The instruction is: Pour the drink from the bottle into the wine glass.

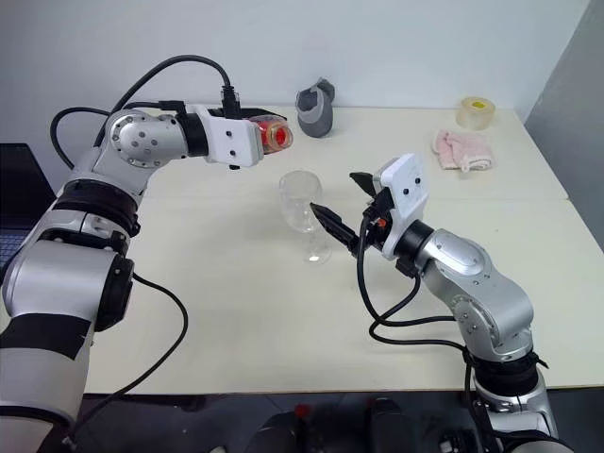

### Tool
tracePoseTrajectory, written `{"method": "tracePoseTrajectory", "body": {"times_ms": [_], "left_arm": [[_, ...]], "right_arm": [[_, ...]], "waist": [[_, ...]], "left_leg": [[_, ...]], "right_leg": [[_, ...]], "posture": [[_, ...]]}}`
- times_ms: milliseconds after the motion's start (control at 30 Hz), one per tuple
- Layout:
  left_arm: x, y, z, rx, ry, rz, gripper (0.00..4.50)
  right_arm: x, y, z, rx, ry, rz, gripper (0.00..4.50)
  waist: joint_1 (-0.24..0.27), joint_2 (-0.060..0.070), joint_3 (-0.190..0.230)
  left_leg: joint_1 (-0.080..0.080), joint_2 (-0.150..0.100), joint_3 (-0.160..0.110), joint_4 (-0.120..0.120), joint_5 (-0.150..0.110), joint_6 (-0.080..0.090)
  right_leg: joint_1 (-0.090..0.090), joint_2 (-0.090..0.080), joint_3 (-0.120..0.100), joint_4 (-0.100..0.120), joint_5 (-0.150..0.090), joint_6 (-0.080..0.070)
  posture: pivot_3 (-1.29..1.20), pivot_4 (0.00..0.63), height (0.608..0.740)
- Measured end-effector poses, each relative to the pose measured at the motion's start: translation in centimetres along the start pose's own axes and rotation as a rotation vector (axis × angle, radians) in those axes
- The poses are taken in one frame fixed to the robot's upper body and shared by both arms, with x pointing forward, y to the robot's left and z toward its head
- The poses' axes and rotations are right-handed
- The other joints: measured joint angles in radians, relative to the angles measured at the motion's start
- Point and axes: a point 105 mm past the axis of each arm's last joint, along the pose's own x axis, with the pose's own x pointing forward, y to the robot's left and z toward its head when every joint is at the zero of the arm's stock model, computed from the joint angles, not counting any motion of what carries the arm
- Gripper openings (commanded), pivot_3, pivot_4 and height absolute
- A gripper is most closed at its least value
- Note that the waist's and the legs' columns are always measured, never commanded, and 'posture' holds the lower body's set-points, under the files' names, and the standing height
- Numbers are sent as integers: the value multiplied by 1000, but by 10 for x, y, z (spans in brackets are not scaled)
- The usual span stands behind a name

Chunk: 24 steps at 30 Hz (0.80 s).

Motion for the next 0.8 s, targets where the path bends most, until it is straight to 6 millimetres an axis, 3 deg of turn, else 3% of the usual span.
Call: {"method": "tracePoseTrajectory", "body": {"times_ms": [800], "left_arm": [[-3,3,-2,157,37,-16,1303]], "right_arm": [[2,-1,-4,14,3,14,4479]], "waist": [[-6,0,0]], "left_leg": [[0,0,0,0,0,0]], "right_leg": [[-1,0,0,2,0,0]], "posture": [[0,150,740]]}}
